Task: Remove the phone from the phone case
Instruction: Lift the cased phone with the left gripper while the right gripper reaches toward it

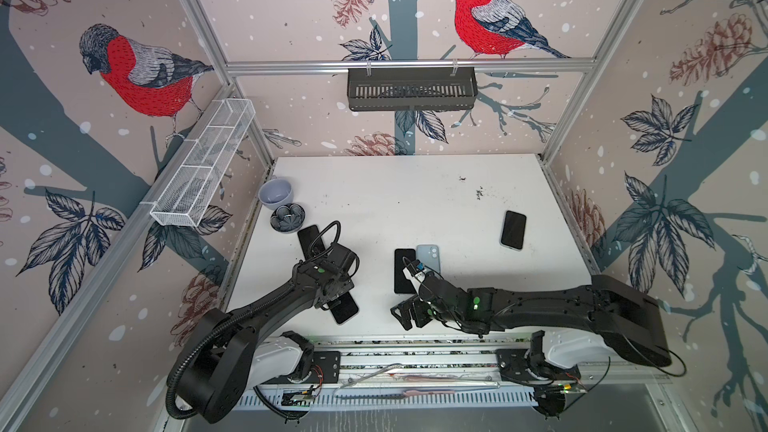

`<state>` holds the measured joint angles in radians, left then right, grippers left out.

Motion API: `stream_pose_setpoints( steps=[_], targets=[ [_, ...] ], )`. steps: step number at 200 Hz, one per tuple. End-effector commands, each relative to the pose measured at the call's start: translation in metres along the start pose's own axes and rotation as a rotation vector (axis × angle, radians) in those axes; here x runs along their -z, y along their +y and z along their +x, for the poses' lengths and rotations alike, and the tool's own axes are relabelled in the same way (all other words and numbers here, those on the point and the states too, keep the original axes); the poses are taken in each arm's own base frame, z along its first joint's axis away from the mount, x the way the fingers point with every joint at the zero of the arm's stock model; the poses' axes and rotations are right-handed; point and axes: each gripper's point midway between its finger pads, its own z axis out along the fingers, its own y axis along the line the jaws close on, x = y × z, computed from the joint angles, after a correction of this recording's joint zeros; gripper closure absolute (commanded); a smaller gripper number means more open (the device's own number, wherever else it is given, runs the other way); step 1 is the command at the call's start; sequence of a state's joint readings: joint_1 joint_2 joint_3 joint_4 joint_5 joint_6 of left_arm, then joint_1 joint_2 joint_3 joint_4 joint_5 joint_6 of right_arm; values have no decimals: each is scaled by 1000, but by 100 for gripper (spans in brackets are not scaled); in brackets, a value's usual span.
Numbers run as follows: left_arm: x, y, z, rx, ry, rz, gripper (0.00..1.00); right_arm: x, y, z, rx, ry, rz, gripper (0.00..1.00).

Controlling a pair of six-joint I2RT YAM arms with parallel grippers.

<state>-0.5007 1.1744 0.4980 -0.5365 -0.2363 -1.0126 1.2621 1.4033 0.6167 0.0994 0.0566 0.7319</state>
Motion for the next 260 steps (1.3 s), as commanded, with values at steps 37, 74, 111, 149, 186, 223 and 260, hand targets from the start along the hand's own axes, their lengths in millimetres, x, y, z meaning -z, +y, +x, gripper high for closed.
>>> stream_pose_setpoints(
  steps=[37, 74, 111, 149, 186, 223, 260],
  targets=[
    [10, -20, 5, -63, 23, 144, 44, -5, 15, -5, -4, -21, -50, 0],
    [29, -43, 3, -103, -2, 320, 50, -6, 18, -7, 12, -29, -69, 1],
    [52, -56, -5, -126, -81, 454, 55, -2, 27, -13, 51, -52, -104, 1],
    [69, -71, -5, -180, -121, 515, 60, 8, 36, -23, 90, -99, -150, 2],
    [95, -96, -4, -260, -195, 554, 64, 18, 41, -29, 133, -128, -172, 3],
    [126, -120, 1, -346, -291, 574, 67, 28, 38, -35, 150, -159, -188, 6],
    [151, -140, 11, -412, -375, 587, 69, 41, 38, -42, 159, -193, -219, 12]
  ],
)
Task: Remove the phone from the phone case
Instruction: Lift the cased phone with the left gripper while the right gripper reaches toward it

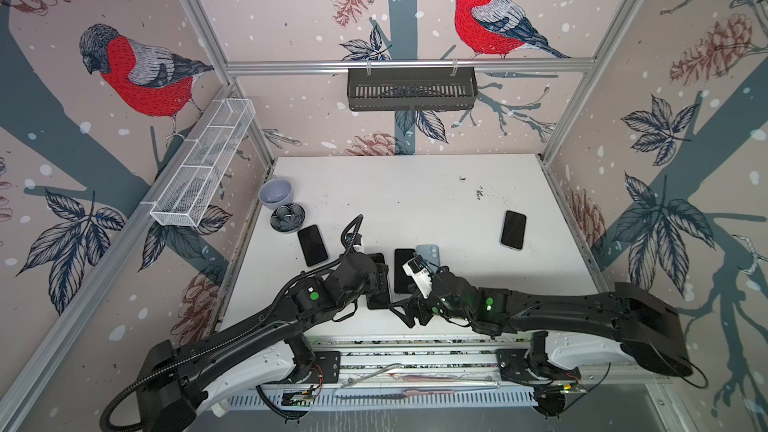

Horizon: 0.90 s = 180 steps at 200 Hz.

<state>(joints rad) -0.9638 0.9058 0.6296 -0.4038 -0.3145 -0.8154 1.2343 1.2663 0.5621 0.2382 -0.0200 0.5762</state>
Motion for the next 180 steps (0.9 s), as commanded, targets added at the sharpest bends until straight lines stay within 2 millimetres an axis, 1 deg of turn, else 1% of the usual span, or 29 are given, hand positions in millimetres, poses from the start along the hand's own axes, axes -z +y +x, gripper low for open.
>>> stream_pose_setpoints(
  steps=[1, 11, 37, 57, 76, 88, 110, 149, 180],
  targets=[
    [7, -12, -23, -17, -125, -26, 69, 8, 10, -13, 25, -45, -49, 12],
    [9, -18, -25, -30, -140, -24, 70, 10, 8, -14, 25, -50, -45, 14],
    [16, -35, -29, -40, -177, 8, 70, 15, 0, -16, 5, -62, -42, 23],
    [20, -48, -29, -53, -198, 35, 70, 21, -4, -21, -8, -88, -55, 31],
    [23, -59, -29, -67, -214, 49, 70, 25, -4, -25, -15, -103, -76, 39],
    [24, -65, -28, -75, -221, 58, 71, 27, -1, -27, -15, -111, -95, 42],
    [25, -73, -29, -81, -239, 73, 71, 29, 4, -27, -9, -111, -118, 45],
    [28, -88, -29, -98, -267, 101, 71, 28, 0, -26, -17, -102, -110, 52],
    [31, -96, -28, -114, -286, 116, 71, 27, 0, -26, -25, -97, -110, 62]
  ],
)
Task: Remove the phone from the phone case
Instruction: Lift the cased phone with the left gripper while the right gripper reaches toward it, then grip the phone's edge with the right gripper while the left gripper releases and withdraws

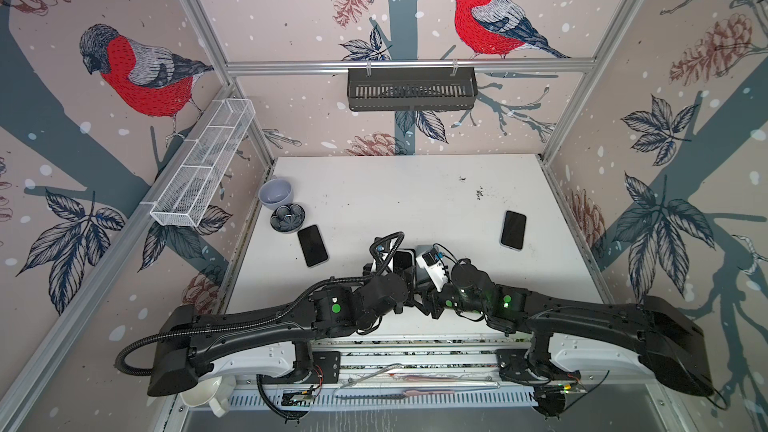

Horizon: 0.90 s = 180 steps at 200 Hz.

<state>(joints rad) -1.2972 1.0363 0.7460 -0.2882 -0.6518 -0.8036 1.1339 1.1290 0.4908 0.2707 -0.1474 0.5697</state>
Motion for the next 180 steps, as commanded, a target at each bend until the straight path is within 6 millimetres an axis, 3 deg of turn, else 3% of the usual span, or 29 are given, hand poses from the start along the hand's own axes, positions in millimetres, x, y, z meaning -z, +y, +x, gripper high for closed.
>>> stream_pose_setpoints(
  steps=[1, 64, 80, 101, 111, 151, 180],
  targets=[
    [4, -12, -23, 43, -99, 24, 71, 0, 6, -9, 8, -28, -26, 62],
    [13, -27, -27, 35, -150, 88, 68, -1, 4, -9, 3, -17, -21, 90],
    [16, -35, -28, 18, -158, 128, 58, 1, 4, -11, 9, -18, -17, 98],
    [22, -40, -30, 10, -169, 181, 26, 5, 1, -14, 27, -30, 9, 99],
    [25, -37, -32, 14, -179, 183, 17, 9, -2, -17, 39, -41, 27, 99],
    [47, -21, -45, 8, -222, 206, 0, 34, -19, -33, 62, -123, 82, 100],
    [65, -4, -47, -74, -262, 239, 0, 59, -30, -55, 87, -217, 120, 100]
  ],
)
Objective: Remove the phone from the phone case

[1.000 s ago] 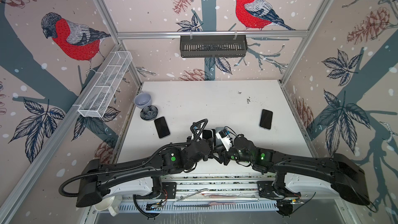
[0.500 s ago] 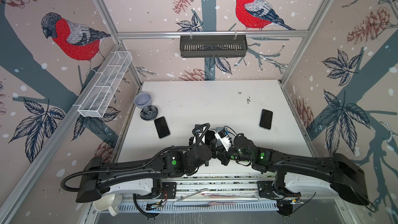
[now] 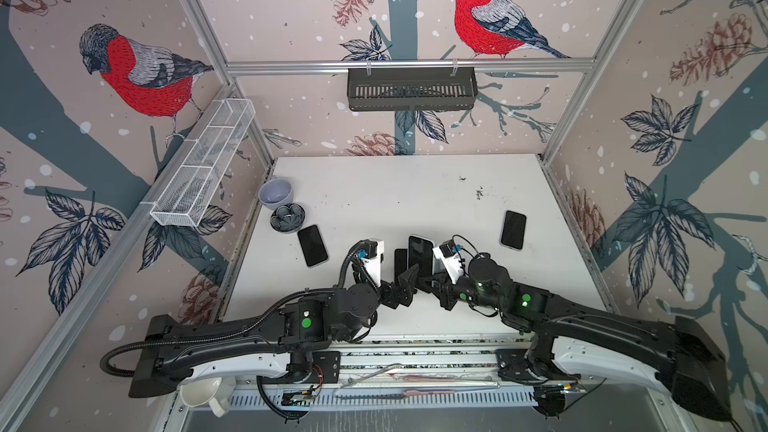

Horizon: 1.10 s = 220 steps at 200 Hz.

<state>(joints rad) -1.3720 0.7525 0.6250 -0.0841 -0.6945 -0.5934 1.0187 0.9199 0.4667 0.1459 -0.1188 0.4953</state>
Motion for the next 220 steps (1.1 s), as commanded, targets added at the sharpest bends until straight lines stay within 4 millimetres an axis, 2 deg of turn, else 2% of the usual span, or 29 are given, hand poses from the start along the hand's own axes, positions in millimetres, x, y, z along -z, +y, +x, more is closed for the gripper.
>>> stream_pose_setpoints(
  steps=[1, 42, 77, 119, 163, 197, 220],
  targets=[
    [12, 6, -8, -66, -36, 31, 1, 14, -6, -26, 52, -102, 30, 100],
    [43, 14, -19, -144, -38, 143, 1, 41, 5, -55, 257, -222, -6, 100],
    [60, 9, -18, -213, 22, 232, 1, 53, 21, -62, 459, -283, -63, 100],
    [51, -5, -10, -309, 86, 253, 3, 41, 22, -55, 573, -206, -108, 100],
    [47, -37, -4, -407, 108, 419, 4, 29, 23, -56, 607, -160, -176, 100],
    [38, -46, 6, -441, 148, 475, 4, 26, 27, -52, 649, -139, -226, 100],
    [39, -51, 2, -446, 131, 542, 4, 26, 27, -40, 687, -118, -259, 100]
  ],
)
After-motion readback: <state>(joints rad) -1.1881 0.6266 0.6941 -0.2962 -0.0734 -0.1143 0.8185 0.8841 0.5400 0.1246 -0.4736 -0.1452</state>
